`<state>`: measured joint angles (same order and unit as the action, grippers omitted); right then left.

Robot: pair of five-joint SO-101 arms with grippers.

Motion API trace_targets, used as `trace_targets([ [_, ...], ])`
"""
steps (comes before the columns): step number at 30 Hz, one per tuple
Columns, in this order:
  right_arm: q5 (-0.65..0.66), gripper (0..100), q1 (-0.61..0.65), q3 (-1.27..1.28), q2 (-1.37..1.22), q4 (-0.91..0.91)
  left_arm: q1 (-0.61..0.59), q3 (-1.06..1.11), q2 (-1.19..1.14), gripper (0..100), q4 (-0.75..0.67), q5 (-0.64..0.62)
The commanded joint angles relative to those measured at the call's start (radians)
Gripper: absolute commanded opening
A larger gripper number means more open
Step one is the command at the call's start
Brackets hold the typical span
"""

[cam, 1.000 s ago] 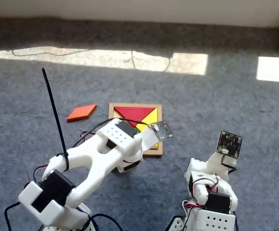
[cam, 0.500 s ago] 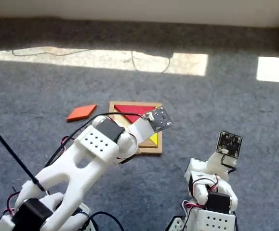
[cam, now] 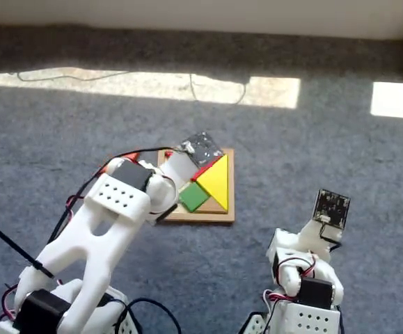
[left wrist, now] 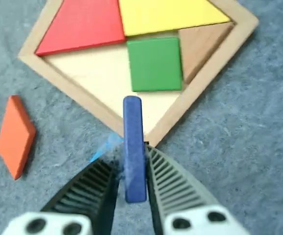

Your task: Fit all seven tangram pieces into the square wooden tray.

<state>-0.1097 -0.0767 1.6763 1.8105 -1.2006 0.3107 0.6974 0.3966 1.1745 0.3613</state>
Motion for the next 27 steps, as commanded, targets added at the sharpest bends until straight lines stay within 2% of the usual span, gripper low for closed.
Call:
trace_targets([
  [1, -0.009, 0.4, -0.012, 0.111, 0.012, 0.007, -0.065, -0.036, 0.036, 1, -0.048, -0.203],
  [3, -0.009, 0.4, -0.012, 0.111, 0.012, 0.008, -0.077, -0.036, 0.036, 1, -0.071, -0.331],
  [8, -0.009, 0.4, -0.012, 0.111, 0.012, 0.008, -0.074, -0.035, 0.036, 1, -0.141, -0.512],
  [12, -0.009, 0.4, -0.012, 0.111, 0.012, 0.008, -0.074, -0.03, 0.036, 1, -0.18, -0.822],
  [14, -0.009, 0.4, -0.012, 0.111, 0.012, 0.008, -0.073, -0.028, 0.036, 1, -0.181, -0.936],
  [19, -0.009, 0.4, -0.012, 0.111, 0.012, 0.008, -0.013, 0.002, 0.036, 1, -0.224, -0.976],
  [24, -0.009, 0.4, -0.013, 0.111, 0.012, 0.008, 0.036, 0.15, 0.044, 1, -0.384, -1.197],
  [27, -0.009, 0.4, -0.013, 0.111, 0.012, 0.008, 0.041, 0.216, 0.038, 1, -0.503, -1.264],
])
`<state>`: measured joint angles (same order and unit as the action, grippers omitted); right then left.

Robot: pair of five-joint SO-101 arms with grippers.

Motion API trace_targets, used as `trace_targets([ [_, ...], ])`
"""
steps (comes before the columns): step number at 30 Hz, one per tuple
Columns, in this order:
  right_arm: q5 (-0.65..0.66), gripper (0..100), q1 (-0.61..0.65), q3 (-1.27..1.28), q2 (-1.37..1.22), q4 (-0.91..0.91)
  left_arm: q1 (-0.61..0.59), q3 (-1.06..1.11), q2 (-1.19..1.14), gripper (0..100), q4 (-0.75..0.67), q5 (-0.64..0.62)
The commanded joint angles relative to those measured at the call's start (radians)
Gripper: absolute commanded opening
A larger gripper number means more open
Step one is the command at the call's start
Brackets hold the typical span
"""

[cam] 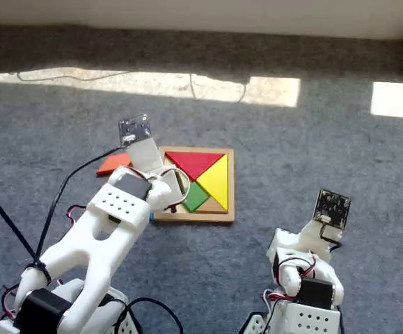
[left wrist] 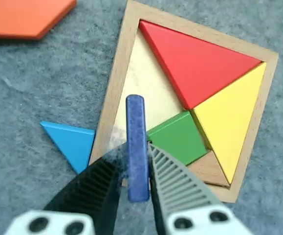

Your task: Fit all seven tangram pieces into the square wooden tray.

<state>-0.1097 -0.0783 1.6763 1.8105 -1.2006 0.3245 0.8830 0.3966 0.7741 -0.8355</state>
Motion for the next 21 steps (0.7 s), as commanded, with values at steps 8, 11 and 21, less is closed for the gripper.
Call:
trace_targets([
  [8, -0.009, 0.4, -0.012, 0.111, 0.012, 0.008, 0.027, 0.088, 0.038, 1, -0.192, -0.101],
  [11, -0.009, 0.4, -0.012, 0.111, 0.012, 0.008, 0.027, 0.09, 0.036, 7, -0.19, -0.101],
  [21, -0.009, 0.4, -0.012, 0.111, 0.012, 0.008, 0.027, 0.094, 0.041, 23, -0.173, -0.117],
])
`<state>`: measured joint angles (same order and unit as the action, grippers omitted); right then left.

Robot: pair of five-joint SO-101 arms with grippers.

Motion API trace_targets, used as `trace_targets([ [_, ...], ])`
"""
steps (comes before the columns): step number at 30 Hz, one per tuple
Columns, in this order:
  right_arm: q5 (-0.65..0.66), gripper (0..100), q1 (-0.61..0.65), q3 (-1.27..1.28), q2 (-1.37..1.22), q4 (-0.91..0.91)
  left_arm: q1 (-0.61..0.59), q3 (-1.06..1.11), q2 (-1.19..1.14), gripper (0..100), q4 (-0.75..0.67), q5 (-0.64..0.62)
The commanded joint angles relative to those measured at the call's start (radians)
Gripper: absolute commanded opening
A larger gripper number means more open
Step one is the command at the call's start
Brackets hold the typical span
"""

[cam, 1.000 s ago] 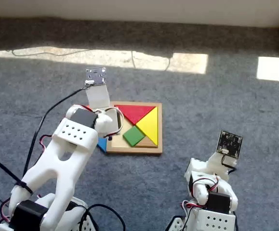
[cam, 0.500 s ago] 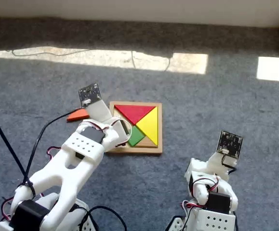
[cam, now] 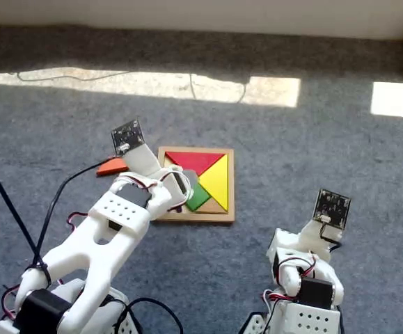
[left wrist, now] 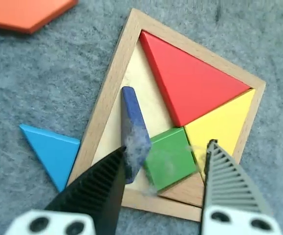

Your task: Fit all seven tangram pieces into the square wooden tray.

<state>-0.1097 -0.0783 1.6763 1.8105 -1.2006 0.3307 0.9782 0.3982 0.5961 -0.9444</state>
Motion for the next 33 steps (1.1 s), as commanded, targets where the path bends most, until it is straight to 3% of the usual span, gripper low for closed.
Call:
trace_targets([
  [1, -0.009, 0.4, -0.012, 0.111, 0.012, 0.008, 0.021, 0.002, 0.044, 22, 0.015, -0.008],
  [12, -0.009, 0.4, -0.012, 0.111, 0.012, 0.008, 0.01, -0.013, 0.045, 17, 0.127, -0.005],
  [24, -0.009, 0.4, -0.012, 0.111, 0.012, 0.008, -0.16, -0.033, 0.044, 17, 0.166, 0.002],
  [30, -0.009, 0.4, -0.012, 0.111, 0.012, 0.008, -0.154, -0.064, 0.05, 17, 0.17, 0.04],
  [33, -0.009, 0.4, -0.012, 0.111, 0.012, 0.008, -0.159, -0.117, 0.105, 17, 0.252, 0.043],
])
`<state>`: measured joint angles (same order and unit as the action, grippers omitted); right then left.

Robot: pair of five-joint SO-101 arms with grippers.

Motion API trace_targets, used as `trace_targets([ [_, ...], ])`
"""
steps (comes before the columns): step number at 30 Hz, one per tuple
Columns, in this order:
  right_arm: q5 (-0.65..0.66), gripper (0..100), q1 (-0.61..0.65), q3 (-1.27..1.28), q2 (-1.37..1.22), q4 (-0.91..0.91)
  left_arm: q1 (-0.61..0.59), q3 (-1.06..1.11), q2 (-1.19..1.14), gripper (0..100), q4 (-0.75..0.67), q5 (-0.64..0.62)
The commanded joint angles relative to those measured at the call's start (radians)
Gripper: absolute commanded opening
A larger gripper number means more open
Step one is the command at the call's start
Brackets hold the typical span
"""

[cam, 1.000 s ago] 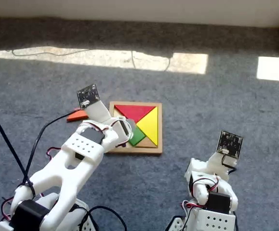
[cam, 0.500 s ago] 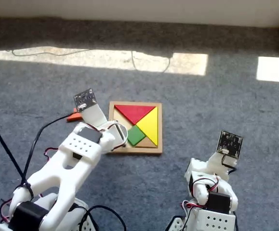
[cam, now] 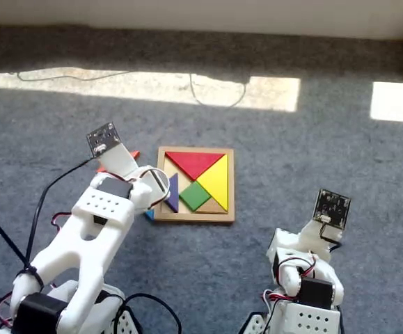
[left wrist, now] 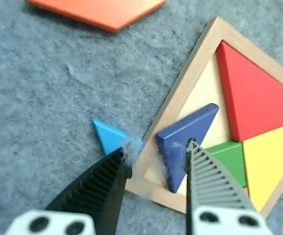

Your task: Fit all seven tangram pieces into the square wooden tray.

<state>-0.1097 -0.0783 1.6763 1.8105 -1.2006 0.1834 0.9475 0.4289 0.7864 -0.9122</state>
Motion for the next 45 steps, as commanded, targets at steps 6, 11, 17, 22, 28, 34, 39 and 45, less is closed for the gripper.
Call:
trace_targets([
  [6, -0.009, 0.4, -0.012, 0.111, 0.012, 0.008, -0.015, -0.145, 0.274, 17, 0.184, 0.092],
  [11, -0.009, 0.4, -0.012, 0.111, 0.012, 0.008, -0.031, -0.13, 0.303, 17, 0.183, 0.126],
  [17, -0.009, 0.4, -0.012, 0.111, 0.012, 0.008, -0.081, -0.125, 0.28, 17, 0.097, 0.158],
  [22, -0.009, 0.4, -0.012, 0.111, 0.012, 0.008, -0.079, -0.131, 0.133, 17, -0.008, 0.172],
  [28, -0.009, 0.4, -0.012, 0.111, 0.012, 0.008, -0.079, -0.199, -0.077, 17, -0.052, 0.213],
  [34, -0.009, 0.4, -0.012, 0.111, 0.012, 0.008, -0.077, -0.262, -0.214, 17, -0.057, 0.212],
  [39, -0.009, 0.4, -0.012, 0.111, 0.012, 0.008, -0.068, -0.257, -0.271, 17, -0.052, 0.216],
  [45, -0.009, 0.4, -0.012, 0.111, 0.012, 0.008, -0.03, -0.193, -0.282, 17, -0.052, 0.219],
])
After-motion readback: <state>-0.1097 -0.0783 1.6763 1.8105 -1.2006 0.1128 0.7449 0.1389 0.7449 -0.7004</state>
